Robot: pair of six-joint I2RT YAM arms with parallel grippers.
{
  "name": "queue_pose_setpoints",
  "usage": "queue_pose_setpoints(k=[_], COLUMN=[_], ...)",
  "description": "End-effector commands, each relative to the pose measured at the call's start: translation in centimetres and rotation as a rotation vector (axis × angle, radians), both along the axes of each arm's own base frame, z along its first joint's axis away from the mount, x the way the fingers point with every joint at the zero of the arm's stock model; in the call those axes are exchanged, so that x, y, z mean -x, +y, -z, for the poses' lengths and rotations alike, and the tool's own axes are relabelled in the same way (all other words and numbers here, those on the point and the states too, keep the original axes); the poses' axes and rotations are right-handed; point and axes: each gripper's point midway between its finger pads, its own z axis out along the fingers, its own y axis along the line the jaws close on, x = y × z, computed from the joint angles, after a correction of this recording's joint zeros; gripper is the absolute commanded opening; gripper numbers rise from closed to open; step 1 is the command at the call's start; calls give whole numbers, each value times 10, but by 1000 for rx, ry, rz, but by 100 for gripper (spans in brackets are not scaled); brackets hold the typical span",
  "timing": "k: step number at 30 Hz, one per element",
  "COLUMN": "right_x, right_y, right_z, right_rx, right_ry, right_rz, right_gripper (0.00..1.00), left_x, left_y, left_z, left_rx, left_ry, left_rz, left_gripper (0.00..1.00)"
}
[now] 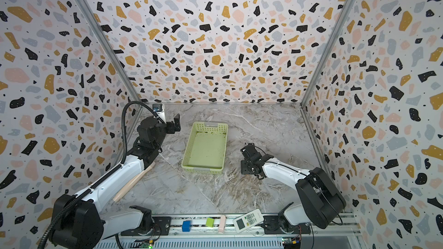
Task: Put the screwdriver in the bin
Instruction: Pick up the screwdriver from the center of the table.
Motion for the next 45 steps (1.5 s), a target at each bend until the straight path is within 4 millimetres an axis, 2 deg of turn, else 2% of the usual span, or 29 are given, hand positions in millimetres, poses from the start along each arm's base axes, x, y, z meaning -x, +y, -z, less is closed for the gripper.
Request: queue_pose_setpoints(k=[1, 9, 26, 38, 45], right_x=[-3, -7, -7, -7, -12], right_y=[4, 9, 13, 13, 12], right_z=[-3, -4, -1, 3, -15], right_rx=[-11, -19, -16, -12, -15], right_ry=[-9, -12, -8, 2, -45], right_rz=[1, -4, -19, -23, -9], right_gripper=[64, 56, 35, 35, 27], left_x=[-3, -2, -2, -1, -1], left_y=[0, 0, 0, -1, 0], left_z=[-22, -23, -22, -24, -23], left_rx=[-2, -5, -8, -9, -15], left_ry=[-53, -54, -54, -57, -56], left_rz=[-10, -11, -12, -12, -14], left_gripper=[99, 100, 100, 99, 99])
